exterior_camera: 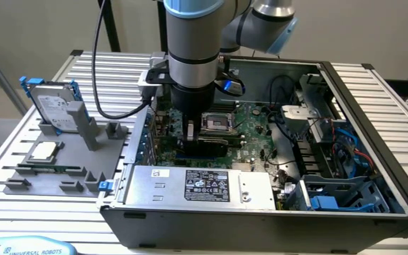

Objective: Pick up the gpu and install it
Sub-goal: 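Insert the gpu into the slot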

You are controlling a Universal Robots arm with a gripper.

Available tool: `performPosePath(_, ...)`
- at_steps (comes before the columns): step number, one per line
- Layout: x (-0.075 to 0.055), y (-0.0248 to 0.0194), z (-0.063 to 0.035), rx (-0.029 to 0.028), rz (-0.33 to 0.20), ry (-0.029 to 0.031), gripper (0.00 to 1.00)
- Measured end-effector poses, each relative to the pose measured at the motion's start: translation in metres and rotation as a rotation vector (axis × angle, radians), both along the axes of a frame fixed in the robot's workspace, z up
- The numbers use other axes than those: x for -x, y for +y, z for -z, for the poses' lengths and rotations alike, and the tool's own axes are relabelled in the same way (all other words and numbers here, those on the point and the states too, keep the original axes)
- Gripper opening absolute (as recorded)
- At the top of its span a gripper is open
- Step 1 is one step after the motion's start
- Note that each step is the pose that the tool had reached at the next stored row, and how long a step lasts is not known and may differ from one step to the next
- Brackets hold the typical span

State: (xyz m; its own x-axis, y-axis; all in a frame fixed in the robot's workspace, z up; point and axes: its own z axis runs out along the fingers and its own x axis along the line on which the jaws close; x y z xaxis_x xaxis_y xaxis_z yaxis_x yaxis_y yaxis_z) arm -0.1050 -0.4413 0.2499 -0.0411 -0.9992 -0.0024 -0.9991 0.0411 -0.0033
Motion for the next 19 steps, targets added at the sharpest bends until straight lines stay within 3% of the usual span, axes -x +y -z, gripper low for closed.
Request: performPosePath(19, 0.0000, 0.0000, 0.0035, -0.0002, 0.000, 0.0007, 0.27)
